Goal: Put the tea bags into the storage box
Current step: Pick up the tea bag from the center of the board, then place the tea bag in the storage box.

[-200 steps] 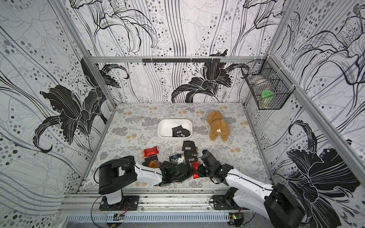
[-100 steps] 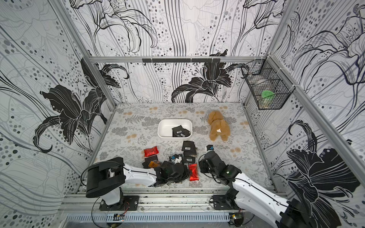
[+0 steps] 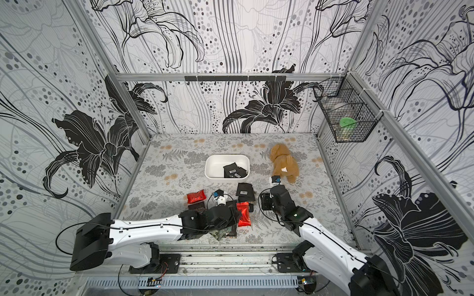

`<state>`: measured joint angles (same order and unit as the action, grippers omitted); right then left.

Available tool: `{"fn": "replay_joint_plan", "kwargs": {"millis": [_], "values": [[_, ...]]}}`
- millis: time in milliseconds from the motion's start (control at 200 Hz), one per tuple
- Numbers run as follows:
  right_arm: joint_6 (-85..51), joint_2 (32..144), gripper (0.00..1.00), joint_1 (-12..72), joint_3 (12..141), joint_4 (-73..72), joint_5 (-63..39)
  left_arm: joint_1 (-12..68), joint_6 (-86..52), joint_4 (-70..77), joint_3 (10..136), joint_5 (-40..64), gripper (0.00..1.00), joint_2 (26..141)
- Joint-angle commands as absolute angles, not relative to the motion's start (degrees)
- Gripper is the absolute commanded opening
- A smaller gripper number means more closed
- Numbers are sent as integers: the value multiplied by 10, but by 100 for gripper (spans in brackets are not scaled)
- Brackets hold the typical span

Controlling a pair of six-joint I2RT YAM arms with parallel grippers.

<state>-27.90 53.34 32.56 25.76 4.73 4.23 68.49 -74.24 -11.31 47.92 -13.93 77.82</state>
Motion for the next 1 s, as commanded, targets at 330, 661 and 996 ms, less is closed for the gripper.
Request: {"fn": "replay_joint_plan", "kwargs": {"millis": [330, 661, 996], "values": [[-272, 577, 40, 318, 190, -105, -54, 452, -527, -247, 721, -200, 0, 898], [-266, 589, 44, 318, 183, -126, -82, 371, -475, -325, 939, -203, 0, 1129], [-254, 612, 46, 317, 187, -127, -84, 334, -451, -334, 936, -222, 54, 1126]]}}
